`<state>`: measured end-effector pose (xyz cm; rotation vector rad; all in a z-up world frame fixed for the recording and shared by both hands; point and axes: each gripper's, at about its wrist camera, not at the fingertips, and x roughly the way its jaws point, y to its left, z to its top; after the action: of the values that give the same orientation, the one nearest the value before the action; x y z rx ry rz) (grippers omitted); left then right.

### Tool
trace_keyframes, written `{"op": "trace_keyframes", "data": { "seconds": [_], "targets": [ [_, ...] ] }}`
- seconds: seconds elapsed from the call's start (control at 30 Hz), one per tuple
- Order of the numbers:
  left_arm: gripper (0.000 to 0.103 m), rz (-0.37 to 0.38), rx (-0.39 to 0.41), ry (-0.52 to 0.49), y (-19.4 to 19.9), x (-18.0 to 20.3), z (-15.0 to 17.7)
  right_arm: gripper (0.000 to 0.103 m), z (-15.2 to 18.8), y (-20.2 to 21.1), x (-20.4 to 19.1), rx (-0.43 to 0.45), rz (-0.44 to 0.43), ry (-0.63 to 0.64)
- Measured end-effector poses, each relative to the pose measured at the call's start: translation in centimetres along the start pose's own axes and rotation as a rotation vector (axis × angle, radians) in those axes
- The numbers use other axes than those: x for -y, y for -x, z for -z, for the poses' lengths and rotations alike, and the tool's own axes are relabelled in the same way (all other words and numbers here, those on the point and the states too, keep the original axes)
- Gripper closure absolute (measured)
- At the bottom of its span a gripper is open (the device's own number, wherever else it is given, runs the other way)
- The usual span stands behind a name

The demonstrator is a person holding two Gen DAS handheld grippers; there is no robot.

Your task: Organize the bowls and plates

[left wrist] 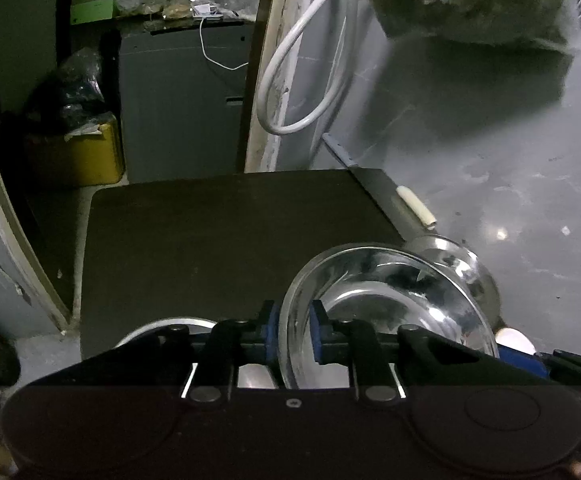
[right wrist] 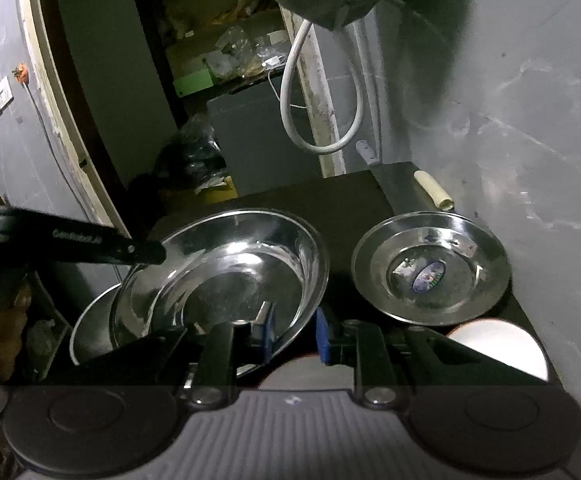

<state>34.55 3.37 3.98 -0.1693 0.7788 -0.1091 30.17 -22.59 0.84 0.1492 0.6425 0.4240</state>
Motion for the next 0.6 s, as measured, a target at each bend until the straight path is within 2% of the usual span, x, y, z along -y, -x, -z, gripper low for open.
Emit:
{"op": "trace_keyframes", "data": {
  "seconds": [0.33, 0.6],
  "targets": [
    [0.087, 0.029, -0.007, 0.070, 4.4, -1.4, 4.2, 0.079, 2.3, 3.6, -2.9, -0.038, 0.014, 0.038],
    [0.088, 0.035, -0.044, 0.139, 6.9, -2.7, 8.7, 0.079, 5.9, 5.7, -4.9, -0.123, 0.011, 0.069]
  ]
}}
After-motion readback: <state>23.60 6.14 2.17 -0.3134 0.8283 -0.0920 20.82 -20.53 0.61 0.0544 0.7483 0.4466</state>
